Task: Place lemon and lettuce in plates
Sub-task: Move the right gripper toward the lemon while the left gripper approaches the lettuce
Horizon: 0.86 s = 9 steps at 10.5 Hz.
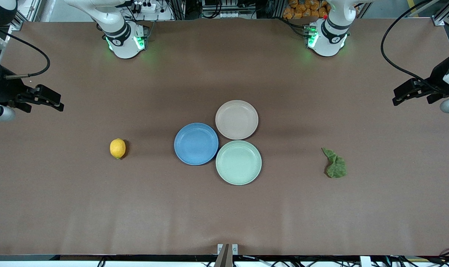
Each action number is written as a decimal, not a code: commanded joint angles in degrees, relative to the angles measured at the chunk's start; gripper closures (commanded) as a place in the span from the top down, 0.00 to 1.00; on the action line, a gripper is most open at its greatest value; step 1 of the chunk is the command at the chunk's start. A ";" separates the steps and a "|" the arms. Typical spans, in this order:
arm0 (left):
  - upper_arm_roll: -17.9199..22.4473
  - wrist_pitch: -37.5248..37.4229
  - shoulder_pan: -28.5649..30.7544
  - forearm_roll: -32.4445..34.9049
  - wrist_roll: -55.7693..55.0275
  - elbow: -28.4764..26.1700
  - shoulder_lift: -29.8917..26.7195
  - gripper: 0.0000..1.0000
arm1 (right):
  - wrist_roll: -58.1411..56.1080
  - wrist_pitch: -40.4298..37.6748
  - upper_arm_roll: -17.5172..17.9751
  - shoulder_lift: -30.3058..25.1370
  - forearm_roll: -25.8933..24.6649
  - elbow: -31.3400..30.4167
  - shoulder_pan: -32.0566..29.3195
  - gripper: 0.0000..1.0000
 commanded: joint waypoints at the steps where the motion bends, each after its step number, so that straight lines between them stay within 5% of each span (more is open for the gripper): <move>1: 0.25 0.65 -0.10 0.87 1.36 -0.68 -0.65 1.00 | -0.53 0.50 -0.44 -0.74 0.94 -0.82 0.17 1.00; 5: 0.08 2.48 -0.01 0.78 1.36 -1.72 2.24 1.00 | -0.53 0.59 -0.44 -0.65 0.94 -0.82 0.17 1.00; 9: 0.16 22.39 -0.10 1.48 1.27 -13.83 7.77 1.00 | -0.53 1.20 -0.88 4.43 0.85 -1.08 -1.23 1.00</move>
